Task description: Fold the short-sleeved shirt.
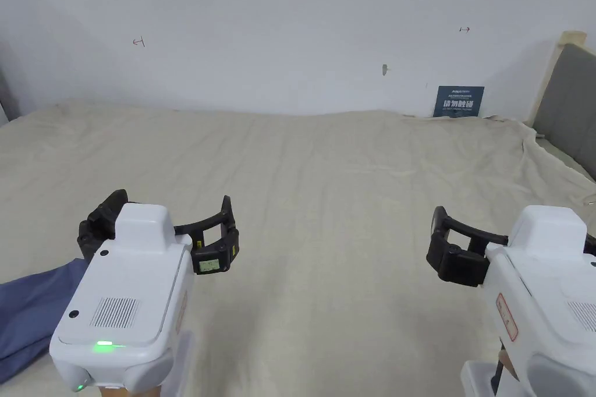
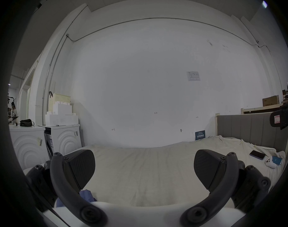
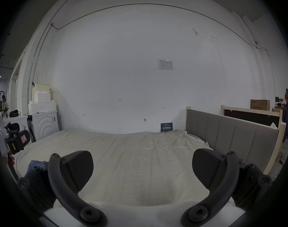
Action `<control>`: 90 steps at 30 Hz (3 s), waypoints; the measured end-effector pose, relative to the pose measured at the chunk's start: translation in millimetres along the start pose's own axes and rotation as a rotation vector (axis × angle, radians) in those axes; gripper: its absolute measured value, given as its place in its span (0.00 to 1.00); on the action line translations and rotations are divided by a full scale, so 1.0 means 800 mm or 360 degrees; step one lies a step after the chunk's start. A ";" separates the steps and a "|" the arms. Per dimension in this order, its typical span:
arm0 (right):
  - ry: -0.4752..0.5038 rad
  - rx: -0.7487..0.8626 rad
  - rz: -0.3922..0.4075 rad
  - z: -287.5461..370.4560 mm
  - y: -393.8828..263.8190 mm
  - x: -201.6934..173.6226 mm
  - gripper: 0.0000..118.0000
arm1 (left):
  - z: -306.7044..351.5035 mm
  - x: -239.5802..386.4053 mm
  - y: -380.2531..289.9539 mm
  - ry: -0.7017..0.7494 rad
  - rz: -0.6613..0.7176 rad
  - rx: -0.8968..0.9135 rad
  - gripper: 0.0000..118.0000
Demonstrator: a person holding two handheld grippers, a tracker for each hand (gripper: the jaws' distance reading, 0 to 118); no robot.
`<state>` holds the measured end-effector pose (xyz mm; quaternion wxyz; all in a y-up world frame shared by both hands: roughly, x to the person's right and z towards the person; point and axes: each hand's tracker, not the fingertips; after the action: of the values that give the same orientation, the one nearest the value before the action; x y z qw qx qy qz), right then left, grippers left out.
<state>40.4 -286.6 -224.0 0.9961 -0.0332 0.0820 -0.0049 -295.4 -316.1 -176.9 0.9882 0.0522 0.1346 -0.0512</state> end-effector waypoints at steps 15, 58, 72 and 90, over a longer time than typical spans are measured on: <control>-0.0014 -0.0072 0.0018 -0.014 -0.006 0.012 1.00 | -0.001 0.002 0.004 -0.0004 0.0005 0.0008 1.00; 0.0017 -0.0038 0.0034 -0.008 -0.007 0.010 1.00 | -0.002 -0.003 0.004 -0.0006 0.0010 -0.0001 1.00; 0.0012 -0.0042 0.0033 -0.005 -0.006 0.013 1.00 | -0.002 -0.003 0.003 -0.0008 0.0005 -0.0004 1.00; -0.0009 -0.0079 0.0013 -0.008 -0.008 0.017 1.00 | -0.001 -0.002 0.003 -0.0017 0.0005 -0.0007 1.00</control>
<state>53.0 -294.0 -232.4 0.9952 -0.0577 0.0793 0.0013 -296.6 -313.3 -176.7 0.9891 0.0500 0.1293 -0.0495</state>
